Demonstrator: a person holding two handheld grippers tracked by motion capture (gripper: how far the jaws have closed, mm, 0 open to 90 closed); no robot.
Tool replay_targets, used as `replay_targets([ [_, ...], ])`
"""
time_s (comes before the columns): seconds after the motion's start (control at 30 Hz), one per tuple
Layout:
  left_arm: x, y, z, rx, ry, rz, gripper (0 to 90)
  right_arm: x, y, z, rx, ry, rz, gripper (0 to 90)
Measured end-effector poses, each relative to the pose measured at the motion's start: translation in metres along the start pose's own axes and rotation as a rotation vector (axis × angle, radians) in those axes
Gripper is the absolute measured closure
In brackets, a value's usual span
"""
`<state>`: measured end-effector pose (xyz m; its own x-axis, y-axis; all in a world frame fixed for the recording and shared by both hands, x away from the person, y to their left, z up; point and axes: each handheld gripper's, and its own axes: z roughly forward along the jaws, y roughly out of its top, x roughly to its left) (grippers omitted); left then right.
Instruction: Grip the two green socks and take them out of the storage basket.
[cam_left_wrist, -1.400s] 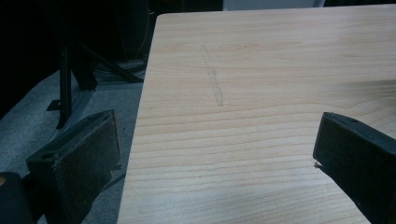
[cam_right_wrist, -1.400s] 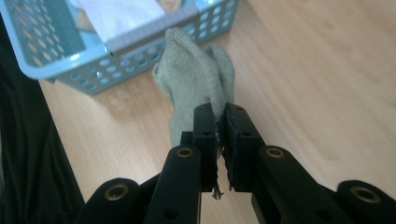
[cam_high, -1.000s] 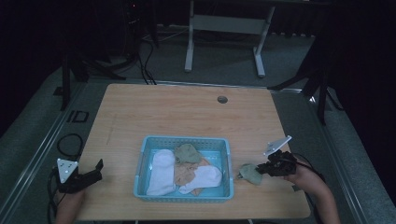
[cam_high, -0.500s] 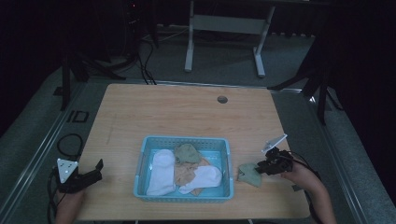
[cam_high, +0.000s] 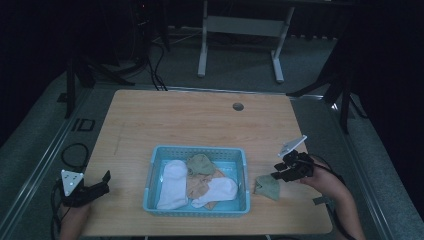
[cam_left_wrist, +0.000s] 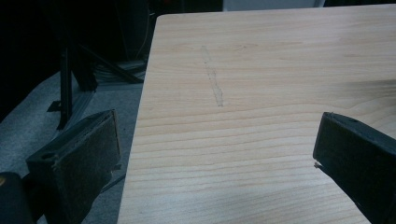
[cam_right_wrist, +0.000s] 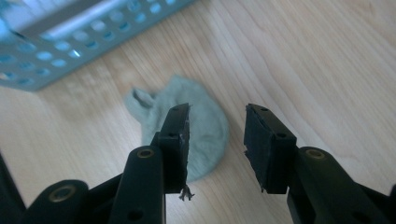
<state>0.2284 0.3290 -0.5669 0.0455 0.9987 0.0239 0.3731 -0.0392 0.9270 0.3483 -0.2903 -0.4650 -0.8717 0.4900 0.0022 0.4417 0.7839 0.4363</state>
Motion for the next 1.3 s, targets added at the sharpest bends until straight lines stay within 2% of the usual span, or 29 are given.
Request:
replay_targets([
  [0.2, 0.0, 0.0, 0.0, 0.0, -0.001, -0.001, 0.4, 0.01, 0.016, -0.008, -0.027, 0.008, -0.047, 59.2],
  [0.5, 0.0, 0.0, 0.0, 0.001, 0.0, -0.002, 0.3, 0.025, 0.04, -0.01, -0.041, 0.035, -0.104, 59.4],
  [0.7, 0.0, 0.0, 0.0, 0.003, -0.003, -0.001, 0.4, 0.035, 0.06, -0.014, -0.071, 0.055, -0.147, 59.3],
  [1.1, 0.0, 0.0, 0.0, 0.002, -0.005, 0.001, 0.3, 0.054, 0.097, 0.0, -0.077, 0.089, -0.223, 58.6],
  [1.3, 0.0, 0.0, 0.0, 0.0, -0.006, 0.0, 0.4, 0.063, 0.113, 0.014, -0.07, 0.103, -0.257, 58.3],
])
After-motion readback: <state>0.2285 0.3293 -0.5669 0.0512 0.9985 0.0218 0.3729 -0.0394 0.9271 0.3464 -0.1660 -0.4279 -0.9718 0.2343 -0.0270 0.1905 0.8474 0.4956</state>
